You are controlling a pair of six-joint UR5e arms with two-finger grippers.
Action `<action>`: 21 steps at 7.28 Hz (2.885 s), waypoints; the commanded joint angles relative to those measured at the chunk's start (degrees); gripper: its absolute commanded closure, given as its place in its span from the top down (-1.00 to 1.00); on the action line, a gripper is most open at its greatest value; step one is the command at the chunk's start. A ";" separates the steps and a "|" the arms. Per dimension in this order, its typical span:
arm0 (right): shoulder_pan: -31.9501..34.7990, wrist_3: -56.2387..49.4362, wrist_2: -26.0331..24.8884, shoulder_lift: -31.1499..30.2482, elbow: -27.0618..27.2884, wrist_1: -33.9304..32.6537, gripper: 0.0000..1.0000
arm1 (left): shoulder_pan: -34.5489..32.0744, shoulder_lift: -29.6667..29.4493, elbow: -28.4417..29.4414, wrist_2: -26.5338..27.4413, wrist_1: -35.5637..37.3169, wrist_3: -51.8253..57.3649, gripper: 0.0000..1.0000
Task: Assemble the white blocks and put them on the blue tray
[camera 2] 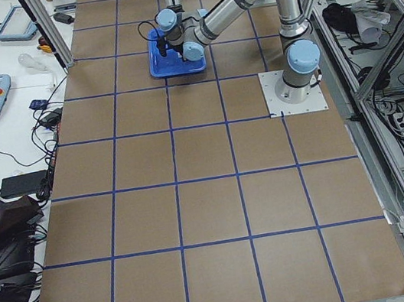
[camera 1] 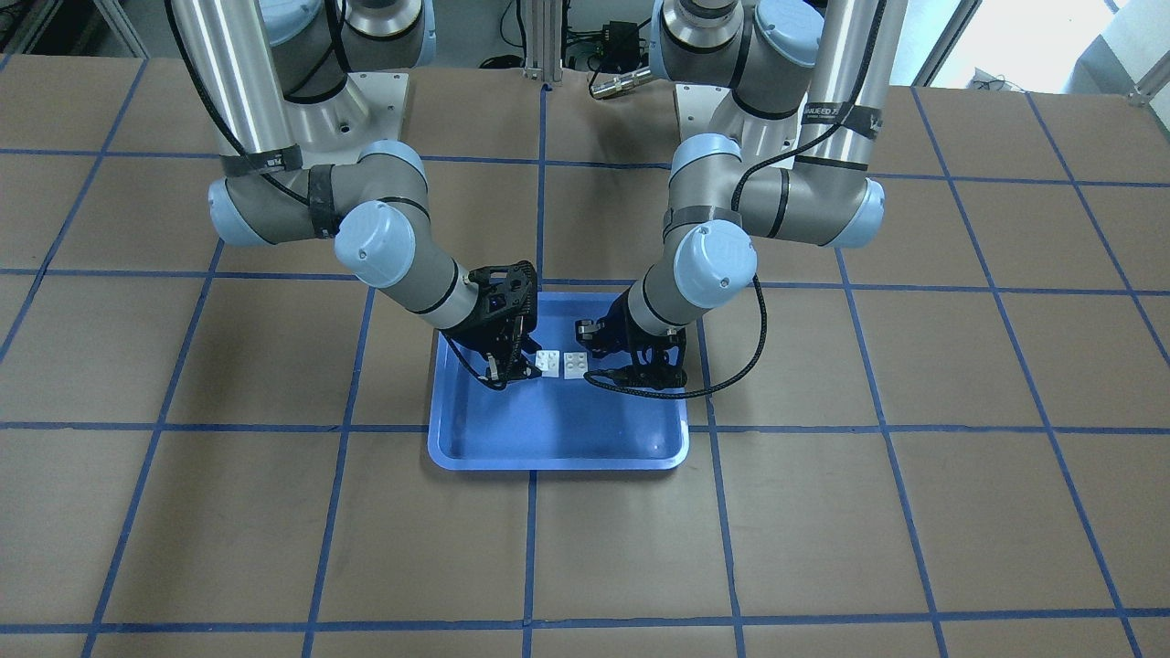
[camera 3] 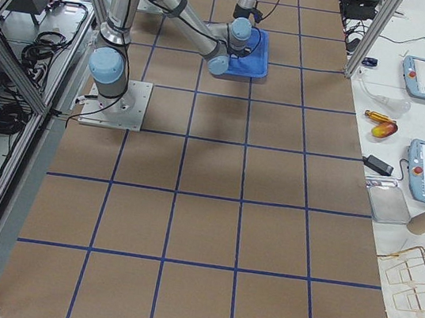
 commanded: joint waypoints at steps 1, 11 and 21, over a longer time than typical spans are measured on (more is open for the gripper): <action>0.15 0.45 0.00 0.00 -0.08 0.00 -1.00 | 0.00 -0.06 0.05 -0.16 0.32 -0.41 -1.00; 0.94 0.80 0.26 0.18 -0.08 0.08 -0.18 | 0.26 -0.23 0.93 -0.25 1.03 -0.50 -1.00; -0.10 13.54 -1.31 -1.22 -1.13 0.26 1.00 | -0.09 -0.84 2.07 -0.07 2.78 0.46 -1.00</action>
